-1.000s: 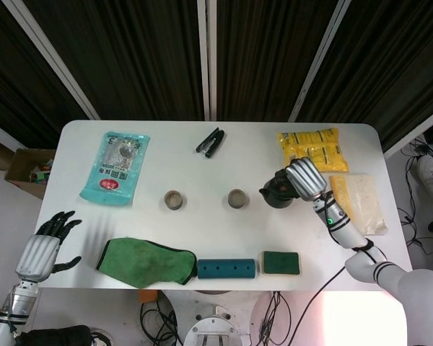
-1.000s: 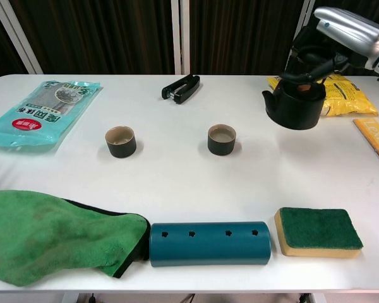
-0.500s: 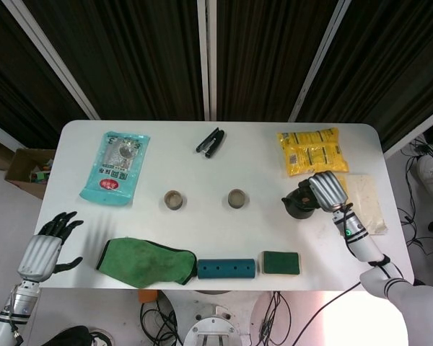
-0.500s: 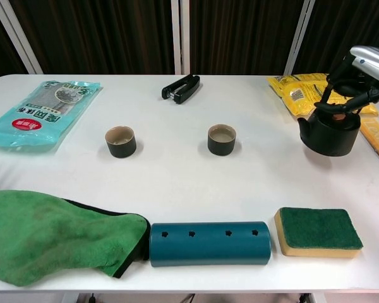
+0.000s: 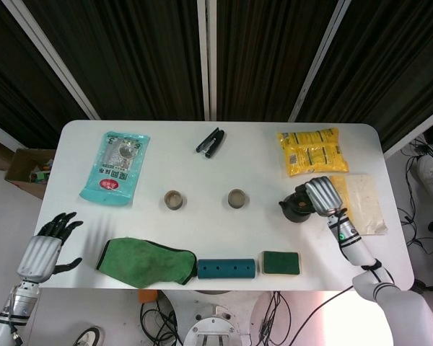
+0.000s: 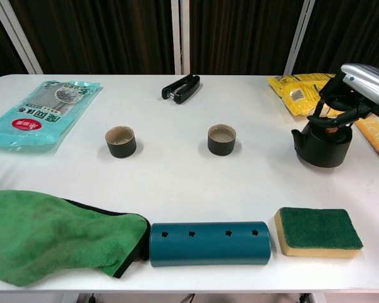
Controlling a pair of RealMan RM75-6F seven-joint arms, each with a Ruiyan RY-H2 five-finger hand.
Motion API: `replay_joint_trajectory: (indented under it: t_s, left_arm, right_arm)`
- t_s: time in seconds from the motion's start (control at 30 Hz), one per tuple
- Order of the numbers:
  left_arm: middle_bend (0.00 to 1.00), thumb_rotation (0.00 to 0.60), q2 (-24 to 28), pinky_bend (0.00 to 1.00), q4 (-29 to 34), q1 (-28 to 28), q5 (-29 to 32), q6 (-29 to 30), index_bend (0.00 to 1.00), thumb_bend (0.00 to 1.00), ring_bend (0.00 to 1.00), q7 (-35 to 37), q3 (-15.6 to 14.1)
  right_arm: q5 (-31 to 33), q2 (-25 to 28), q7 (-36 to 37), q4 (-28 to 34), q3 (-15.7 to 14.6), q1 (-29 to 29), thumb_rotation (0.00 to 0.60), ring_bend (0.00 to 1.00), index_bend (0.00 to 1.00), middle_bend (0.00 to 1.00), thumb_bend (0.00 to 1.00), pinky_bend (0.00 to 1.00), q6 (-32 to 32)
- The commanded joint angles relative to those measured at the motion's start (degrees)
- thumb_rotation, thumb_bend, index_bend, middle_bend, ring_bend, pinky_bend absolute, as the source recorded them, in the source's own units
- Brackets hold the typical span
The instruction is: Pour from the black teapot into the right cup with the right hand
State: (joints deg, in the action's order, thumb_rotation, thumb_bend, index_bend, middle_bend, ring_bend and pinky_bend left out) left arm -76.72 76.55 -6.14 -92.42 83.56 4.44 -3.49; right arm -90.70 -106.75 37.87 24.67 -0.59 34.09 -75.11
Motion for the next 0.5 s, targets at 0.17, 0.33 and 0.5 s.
replay_joint_trajectory:
  t_s: [0.17, 0.33, 0.5]
  left_arm:
    - [0.09, 0.600, 0.0, 0.23, -0.1, -0.2, 0.0, 0.0, 0.22, 0.13, 0.07, 0.3, 0.2]
    - [0.09, 0.600, 0.0, 0.23, -0.6, -0.1, 0.1, 0.2, 0.22, 0.13, 0.07, 0.6, 0.3]
    - [0.09, 0.600, 0.0, 0.23, -0.6, 0.0, 0.1, 0.4, 0.22, 0.13, 0.07, 0.8, 0.3]
  right_arm:
    - [-0.1, -1.9, -0.6, -2.6, 0.2, -0.1, 0.515, 0.97, 1.00, 1.00, 0.31, 0.83, 0.7]
    - [-0.1, -2.7, -0.3, -3.5, 0.3, -0.2, 0.515, 0.97, 1.00, 1.00, 0.27, 0.80, 1.2]
    - [-0.2, -3.0, -0.1, -3.7, 0.3, -0.3, 0.501, 0.94, 1.00, 1.00, 0.21, 0.73, 1.3]
